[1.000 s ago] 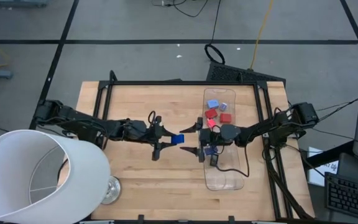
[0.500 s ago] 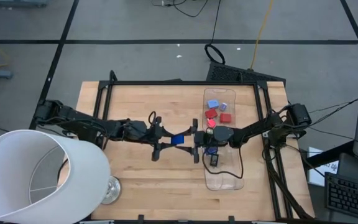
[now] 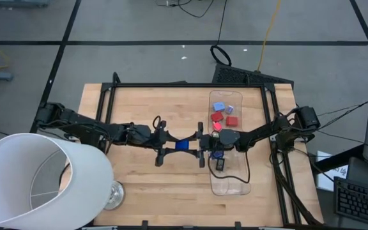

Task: Pick & Place Office items
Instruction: Put the blue digital clock into the bottom transparent bin

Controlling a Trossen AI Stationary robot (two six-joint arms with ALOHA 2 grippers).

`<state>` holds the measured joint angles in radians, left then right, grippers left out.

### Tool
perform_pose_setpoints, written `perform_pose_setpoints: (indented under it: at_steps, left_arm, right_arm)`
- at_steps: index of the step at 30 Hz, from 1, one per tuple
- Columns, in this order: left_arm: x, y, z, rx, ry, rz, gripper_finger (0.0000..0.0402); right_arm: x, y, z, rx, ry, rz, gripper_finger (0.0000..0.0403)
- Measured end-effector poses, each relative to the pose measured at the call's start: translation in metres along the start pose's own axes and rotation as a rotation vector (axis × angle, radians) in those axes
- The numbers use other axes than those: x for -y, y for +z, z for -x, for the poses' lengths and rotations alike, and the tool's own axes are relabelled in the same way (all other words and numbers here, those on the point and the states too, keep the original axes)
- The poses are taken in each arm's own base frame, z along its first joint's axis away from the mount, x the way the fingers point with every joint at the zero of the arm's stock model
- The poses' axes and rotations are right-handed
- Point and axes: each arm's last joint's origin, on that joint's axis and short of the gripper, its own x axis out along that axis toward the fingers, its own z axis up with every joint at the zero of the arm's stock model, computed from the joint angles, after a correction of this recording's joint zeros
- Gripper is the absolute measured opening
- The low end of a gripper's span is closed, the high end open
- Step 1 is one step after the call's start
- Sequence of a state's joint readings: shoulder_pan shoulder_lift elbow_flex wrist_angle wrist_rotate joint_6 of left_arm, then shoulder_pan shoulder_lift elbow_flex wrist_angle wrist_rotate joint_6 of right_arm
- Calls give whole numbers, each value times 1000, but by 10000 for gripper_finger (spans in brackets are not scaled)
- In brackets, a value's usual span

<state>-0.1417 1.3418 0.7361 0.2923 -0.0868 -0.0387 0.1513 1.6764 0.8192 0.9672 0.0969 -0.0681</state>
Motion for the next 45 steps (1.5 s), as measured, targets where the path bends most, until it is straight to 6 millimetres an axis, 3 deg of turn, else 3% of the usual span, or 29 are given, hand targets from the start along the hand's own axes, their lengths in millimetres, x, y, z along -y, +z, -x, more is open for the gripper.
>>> perform_pose_setpoints:
  at_steps: [3,11,17,23,33,37,45]
  left_arm:
    - [0,0,0,-1,2,4,161]
    - [0,-1,0,-6,18,56,279]
    - [0,8,14,9,8,56,318]
    - [-1,14,30,3,-9,41,326]
    - [-2,15,49,-52,-10,-9,321]
    - [-2,11,47,-86,-9,-11,320]
    - [-3,6,39,-114,7,-8,319]
  right_arm:
    - [0,0,0,0,0,4,159]
    - [0,1,0,-3,-1,61,154]
    - [2,17,15,-56,0,58,152]
    - [1,33,34,-88,16,10,152]
    - [-13,55,88,-331,90,-119,150]
    - [-27,50,107,-493,123,-224,153]
    - [-43,12,132,-737,29,-402,149]
